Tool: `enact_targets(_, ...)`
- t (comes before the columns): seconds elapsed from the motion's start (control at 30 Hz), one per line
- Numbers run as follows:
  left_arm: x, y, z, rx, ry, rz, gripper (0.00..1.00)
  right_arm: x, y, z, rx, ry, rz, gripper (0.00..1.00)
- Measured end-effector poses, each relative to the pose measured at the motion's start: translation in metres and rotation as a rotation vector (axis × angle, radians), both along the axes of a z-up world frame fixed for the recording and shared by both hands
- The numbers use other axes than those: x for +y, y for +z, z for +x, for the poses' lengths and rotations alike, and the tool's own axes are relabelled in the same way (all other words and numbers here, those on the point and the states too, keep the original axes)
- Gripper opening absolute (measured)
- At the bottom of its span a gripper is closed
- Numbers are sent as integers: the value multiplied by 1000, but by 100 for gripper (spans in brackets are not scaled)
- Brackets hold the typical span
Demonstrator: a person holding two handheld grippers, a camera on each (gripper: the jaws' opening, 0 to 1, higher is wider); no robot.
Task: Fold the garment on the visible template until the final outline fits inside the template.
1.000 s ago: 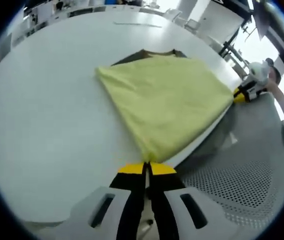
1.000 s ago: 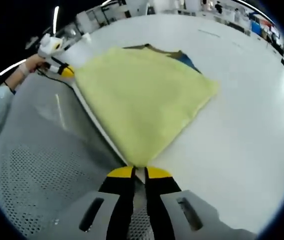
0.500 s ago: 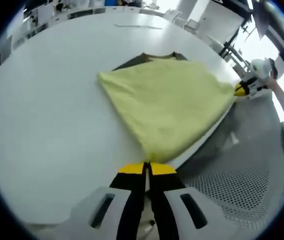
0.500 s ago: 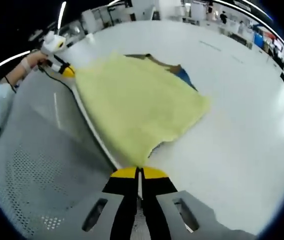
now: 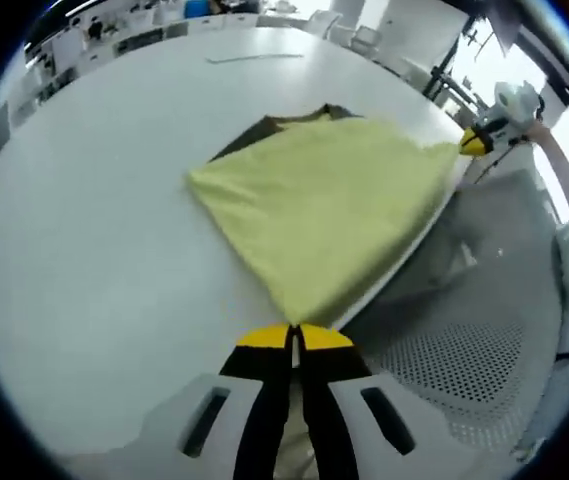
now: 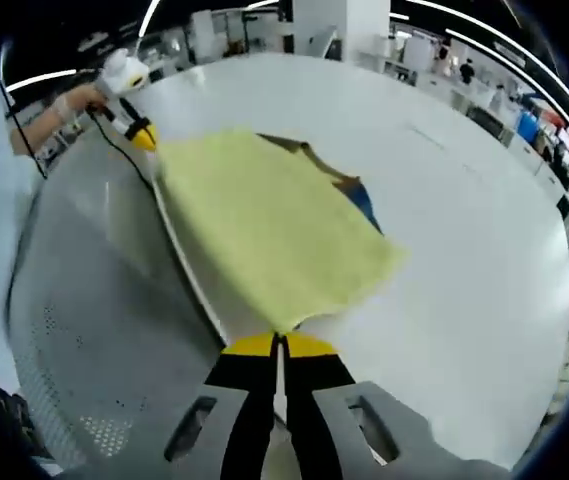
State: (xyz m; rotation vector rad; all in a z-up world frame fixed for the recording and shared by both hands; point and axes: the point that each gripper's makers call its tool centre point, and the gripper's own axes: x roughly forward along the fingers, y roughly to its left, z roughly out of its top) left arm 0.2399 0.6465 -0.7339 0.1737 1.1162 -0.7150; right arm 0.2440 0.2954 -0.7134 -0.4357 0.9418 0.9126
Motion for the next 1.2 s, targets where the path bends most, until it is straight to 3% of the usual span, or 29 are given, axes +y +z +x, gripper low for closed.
enact_targets(0.13, -2, -10, -7, 32, 14, -12, 0, -4, -21, -14, 47, -31, -4, 2)
enact_targets(0.37, -1, -20, -8, 61, 5, 11, 0, -7, -44, -19, 86, -57, -21, 2)
enact_targets(0.73, 0, -28, -11, 83, 3, 20, 0, -13, -55, -19, 109, -67, -39, 2)
enact_targets(1.2, 1, -32, -12, 83, 8, 23, 0, -14, -56, -17, 122, -99, -19, 3)
